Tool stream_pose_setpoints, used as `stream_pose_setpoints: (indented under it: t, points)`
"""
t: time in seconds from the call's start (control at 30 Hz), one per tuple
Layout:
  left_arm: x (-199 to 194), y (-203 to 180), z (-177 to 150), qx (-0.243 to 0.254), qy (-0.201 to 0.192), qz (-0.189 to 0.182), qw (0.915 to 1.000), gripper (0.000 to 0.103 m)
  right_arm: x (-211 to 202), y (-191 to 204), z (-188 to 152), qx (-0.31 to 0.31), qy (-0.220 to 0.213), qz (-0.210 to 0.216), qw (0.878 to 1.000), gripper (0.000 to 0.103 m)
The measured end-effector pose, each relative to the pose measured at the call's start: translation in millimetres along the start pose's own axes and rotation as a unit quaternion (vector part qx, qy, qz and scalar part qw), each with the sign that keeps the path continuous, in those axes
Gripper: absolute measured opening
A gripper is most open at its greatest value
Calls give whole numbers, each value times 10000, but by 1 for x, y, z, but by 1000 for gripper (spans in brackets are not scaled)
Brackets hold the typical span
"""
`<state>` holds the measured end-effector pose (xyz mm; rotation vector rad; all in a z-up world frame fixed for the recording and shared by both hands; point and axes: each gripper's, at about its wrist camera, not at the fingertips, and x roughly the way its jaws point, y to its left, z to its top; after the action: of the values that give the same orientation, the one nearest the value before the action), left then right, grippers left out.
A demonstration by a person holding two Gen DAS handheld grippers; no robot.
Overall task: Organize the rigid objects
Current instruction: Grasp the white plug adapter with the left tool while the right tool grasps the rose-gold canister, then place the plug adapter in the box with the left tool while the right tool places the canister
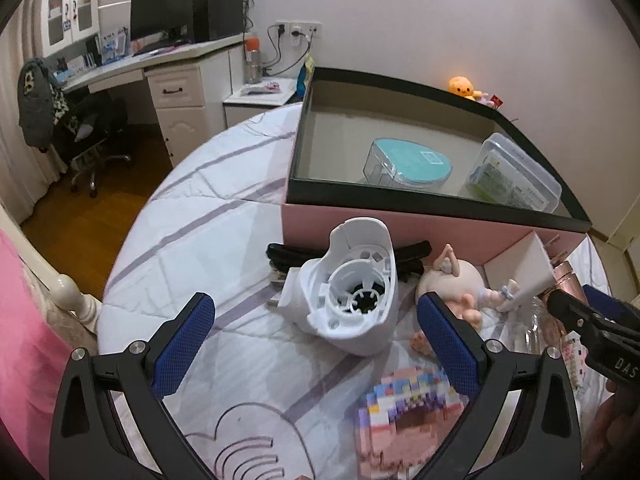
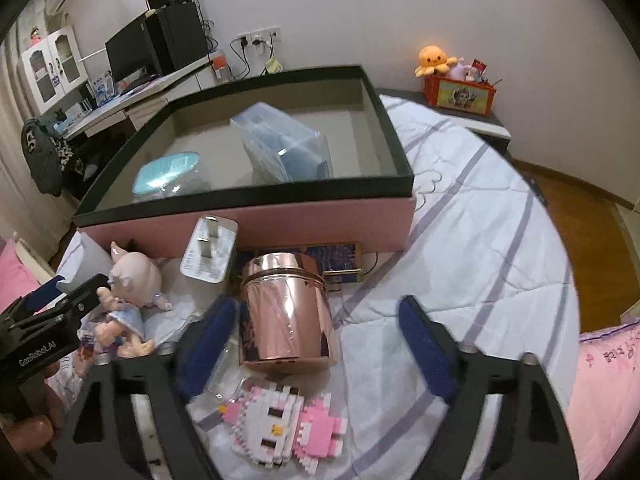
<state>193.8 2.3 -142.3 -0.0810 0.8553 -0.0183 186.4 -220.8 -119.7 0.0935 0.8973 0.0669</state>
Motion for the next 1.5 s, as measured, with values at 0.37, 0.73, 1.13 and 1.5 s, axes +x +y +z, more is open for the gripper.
stream_pose_setpoints:
  t: [0.37, 0.73, 1.13, 1.5]
  points:
    - [-3, 2, -5, 62, 31, -410, 9991, 75, 3, -4, -7, 40, 31, 357, 9994, 48]
    - [-42, 12, -14, 93, -219, -381, 9990, 75, -28, -7, -7, 100, -200, 393, 9990, 48]
    - [-78, 2, 30, 290, -784, -543, 9950, 75, -59, 10, 33, -221, -682, 615, 9955, 48]
    - [-55, -22, 99, 410, -1037, -728, 9911, 75, -39, 27, 112, -472, -943, 821, 9910, 48]
